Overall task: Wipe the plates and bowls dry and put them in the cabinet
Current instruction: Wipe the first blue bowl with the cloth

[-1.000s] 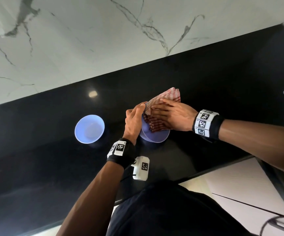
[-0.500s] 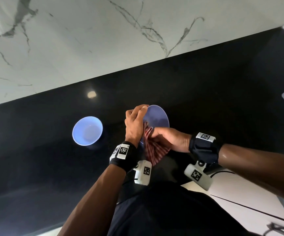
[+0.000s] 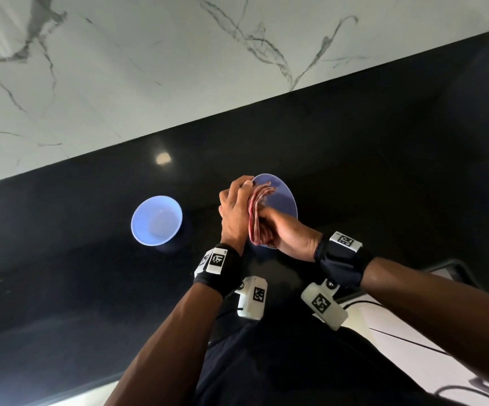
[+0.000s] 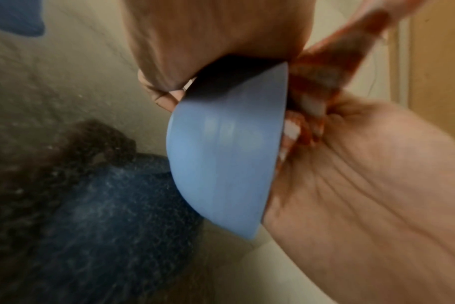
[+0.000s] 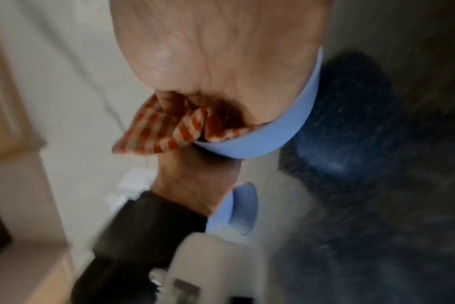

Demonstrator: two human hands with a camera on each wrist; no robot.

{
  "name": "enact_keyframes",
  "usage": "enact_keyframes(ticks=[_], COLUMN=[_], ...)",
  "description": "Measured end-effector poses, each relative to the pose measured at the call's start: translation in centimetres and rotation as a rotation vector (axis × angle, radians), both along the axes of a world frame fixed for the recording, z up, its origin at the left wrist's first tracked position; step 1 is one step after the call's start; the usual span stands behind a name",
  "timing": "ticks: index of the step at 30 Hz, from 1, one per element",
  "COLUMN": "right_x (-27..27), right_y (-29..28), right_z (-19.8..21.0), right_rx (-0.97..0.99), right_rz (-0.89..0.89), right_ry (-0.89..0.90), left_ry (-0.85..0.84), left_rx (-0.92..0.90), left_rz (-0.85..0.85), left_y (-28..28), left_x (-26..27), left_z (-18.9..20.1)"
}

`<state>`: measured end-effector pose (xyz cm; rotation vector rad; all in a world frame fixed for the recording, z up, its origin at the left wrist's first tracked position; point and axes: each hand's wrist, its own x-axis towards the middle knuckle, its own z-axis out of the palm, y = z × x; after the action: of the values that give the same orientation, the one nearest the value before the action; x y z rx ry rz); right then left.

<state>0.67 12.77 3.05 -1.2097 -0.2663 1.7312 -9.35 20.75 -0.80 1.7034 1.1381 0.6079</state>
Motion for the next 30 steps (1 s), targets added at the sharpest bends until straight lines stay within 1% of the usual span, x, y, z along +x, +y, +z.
enact_keyframes(ticks=[1,2,3,4,5,6,7,8,9,10,12,13,15,16,17,18,19,21,22,23,24,25,26,28,30], right_x=[0.0,0.3,0.9,1.6,2.5,3.4,4.2,5.0,5.5,6.0,6.7,7.0,7.2,7.4,7.4,7.6,8.0,8.9,9.4,10.0,10.5,10.9,11.2,11.4,10.7], right_y=[-0.1,-0.3,-0.7,-1.0,-1.4,-1.8,-2.1,-2.4,-2.8,-3.1,-3.5,-3.5,-3.1,-2.8,-2.6,-2.4,-2.3,-2.1,-1.8,-1.5,-1.0,-0.5,0.1,0.8,1.2], right_z=[0.4,0.8,1.2,1.7,1.9,1.8,1.6,1.0,0.4,-0.4,-1.3,-1.6,-1.2,-0.8,-0.2,0.3,1.0,2.4,3.0,3.6,4.1,4.5,4.7,4.6,4.0], right_rx=[0.012,0.023,0.045,0.095,0.155,0.23,0.313,0.407,0.513,0.632,0.791,0.824,0.847,0.852,0.834,0.785,0.694,0.51,0.447,0.412,0.395,0.385,0.377,0.387,0.444], right_rz=[0.116,0.246,0.391,0.543,0.677,0.795,0.892,0.95,0.972,0.939,0.821,0.748,0.569,0.48,0.409,0.368,0.367,0.464,0.514,0.56,0.587,0.586,0.576,0.534,0.46], right_ry=[-0.123,-0.261,-0.412,-0.561,-0.682,-0.808,-0.963,-1.13,-1.272,-1.39,-1.532,-1.569,-1.593,-1.579,-1.526,-1.429,-1.317,-1.064,-0.974,-0.937,-0.92,-0.913,-0.908,-0.896,-0.893], left_ry=[0.023,-0.038,-0.047,-0.069,-0.054,-0.088,-0.111,-0.147,-0.162,-0.179,-0.156,-0.133,-0.088,-0.07,-0.043,-0.03,-0.031,-0.072,-0.094,-0.103,-0.09,-0.058,-0.031,0.005,0.037], left_rx=[-0.037,-0.141,-0.22,-0.241,-0.204,-0.234,-0.258,-0.306,-0.328,-0.372,-0.441,-0.484,-0.546,-0.536,-0.475,-0.364,-0.228,0.077,0.185,0.251,0.263,0.245,0.219,0.195,0.165], left_rz=[0.034,0.085,0.114,0.127,0.099,0.101,0.122,0.152,0.174,0.196,0.205,0.206,0.223,0.221,0.202,0.178,0.142,0.005,-0.101,-0.215,-0.308,-0.361,-0.368,-0.308,-0.21], left_y=[0.2,0.2,0.2,0.2,0.1,0.0,0.1,0.3,0.4,0.7,1.4,1.6,2.2,2.3,2.4,2.5,2.6,2.9,2.9,2.9,2.8,2.5,2.3,1.7,0.8], left_x=[-0.1,-0.3,-0.3,-0.4,-0.4,-0.4,-0.3,-0.3,-0.3,-0.2,-0.2,-0.2,-0.4,-0.7,-1.1,-1.6,-2.0,-2.5,-2.6,-2.6,-2.6,-2.4,-2.2,-1.5,-0.5], left_z=[0.4,0.8,1.4,1.8,2.0,2.0,1.9,1.9,2.1,2.3,2.4,2.6,2.5,2.5,2.5,2.5,2.6,3.0,3.4,3.9,4.2,4.6,4.8,4.7,4.3])
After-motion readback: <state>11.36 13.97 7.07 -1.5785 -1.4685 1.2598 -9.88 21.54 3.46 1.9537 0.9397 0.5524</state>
